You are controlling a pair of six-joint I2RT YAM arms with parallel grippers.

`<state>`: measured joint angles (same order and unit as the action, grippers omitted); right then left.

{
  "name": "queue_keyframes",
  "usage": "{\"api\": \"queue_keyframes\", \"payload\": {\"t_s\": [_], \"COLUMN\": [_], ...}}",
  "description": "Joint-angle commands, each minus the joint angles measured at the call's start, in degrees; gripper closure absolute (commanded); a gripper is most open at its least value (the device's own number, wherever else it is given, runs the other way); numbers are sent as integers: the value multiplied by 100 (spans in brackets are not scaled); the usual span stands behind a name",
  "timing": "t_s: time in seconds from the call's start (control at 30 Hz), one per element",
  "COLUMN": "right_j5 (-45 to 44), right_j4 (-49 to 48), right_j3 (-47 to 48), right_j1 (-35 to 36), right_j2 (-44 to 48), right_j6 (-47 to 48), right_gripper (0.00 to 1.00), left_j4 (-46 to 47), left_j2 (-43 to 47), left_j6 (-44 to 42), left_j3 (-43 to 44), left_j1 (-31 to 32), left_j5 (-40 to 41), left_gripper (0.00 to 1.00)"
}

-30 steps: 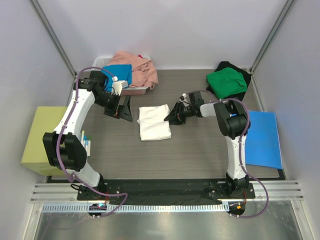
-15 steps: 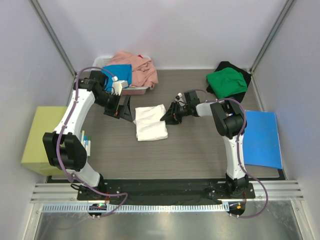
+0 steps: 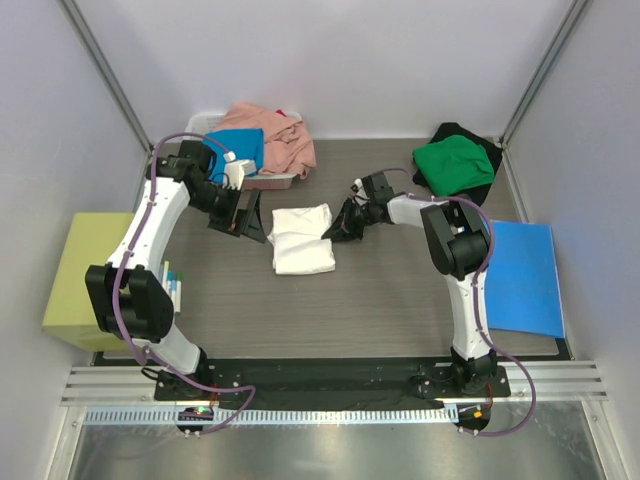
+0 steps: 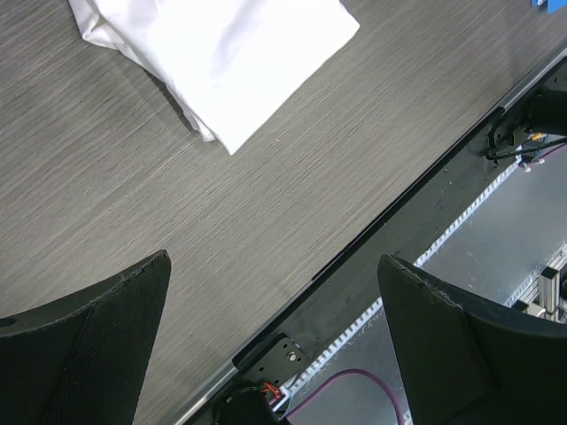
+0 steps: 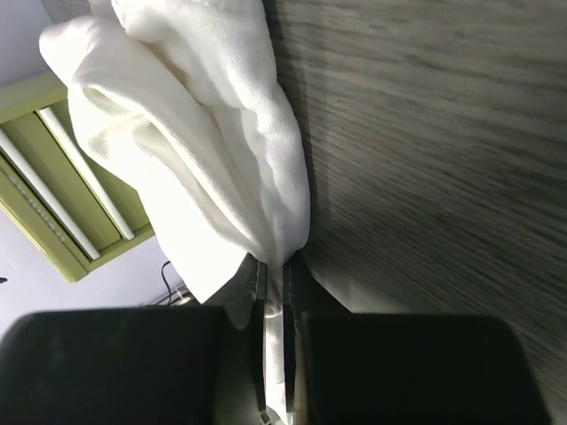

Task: Fold and stack the t-shirts
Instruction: Neatly place the folded tshirt to the corner

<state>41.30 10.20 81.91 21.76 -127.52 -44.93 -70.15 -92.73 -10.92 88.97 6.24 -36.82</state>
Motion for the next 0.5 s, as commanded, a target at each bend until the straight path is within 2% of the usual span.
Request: {"api": "queue_keyframes", "payload": {"t_s": [0.0,0.13,0.27,0.47], "right_j5": [-1001,-1247,-1326,-1352], "right_j4": [457,886,1634,1881], "right_j3": [-141,596,2009,2382], "right_j1": [-5,-31,-75,-566], "right_j2": [156,500,501,553], "right_j6": [344,563,740,696], "right_gripper": [99,99,99,99], "left_j4": [1,10,1,1], "left_j2": [203,141,167,220], "left_j6": [-7,11,46,28], "left_j3": [15,77,138,103], "left_j1": [-44,-44,-44,-44], "left_j5": [-141,-133,-168,-115], "left_gripper": [0,0,0,0]}}
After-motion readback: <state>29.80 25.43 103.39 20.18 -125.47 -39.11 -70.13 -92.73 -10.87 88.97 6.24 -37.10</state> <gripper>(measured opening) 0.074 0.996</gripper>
